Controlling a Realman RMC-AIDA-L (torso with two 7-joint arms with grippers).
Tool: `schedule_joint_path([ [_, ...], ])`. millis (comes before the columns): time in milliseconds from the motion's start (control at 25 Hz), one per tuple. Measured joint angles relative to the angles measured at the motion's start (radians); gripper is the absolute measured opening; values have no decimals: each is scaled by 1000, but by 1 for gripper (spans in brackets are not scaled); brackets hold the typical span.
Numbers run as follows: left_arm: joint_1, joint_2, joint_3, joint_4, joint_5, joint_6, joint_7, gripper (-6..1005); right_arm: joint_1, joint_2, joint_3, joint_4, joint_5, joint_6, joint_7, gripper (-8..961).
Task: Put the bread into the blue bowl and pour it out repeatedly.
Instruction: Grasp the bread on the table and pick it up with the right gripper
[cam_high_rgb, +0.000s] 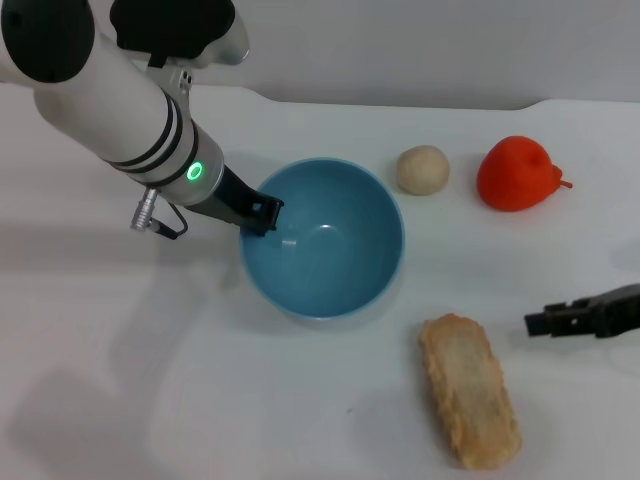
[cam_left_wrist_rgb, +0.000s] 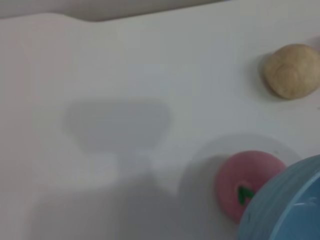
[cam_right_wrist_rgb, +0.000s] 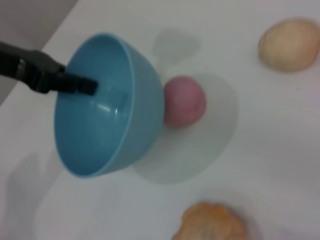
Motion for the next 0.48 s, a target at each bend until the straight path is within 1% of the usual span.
schedule_joint_path([
  [280, 4, -1, 10, 4, -35, 6, 7, -1, 25, 1, -86, 91, -2, 35, 2, 474],
  [480, 4, -1, 11, 5, -35, 6, 8, -1, 28, 1, -134, 111, -13, 61, 20, 473],
])
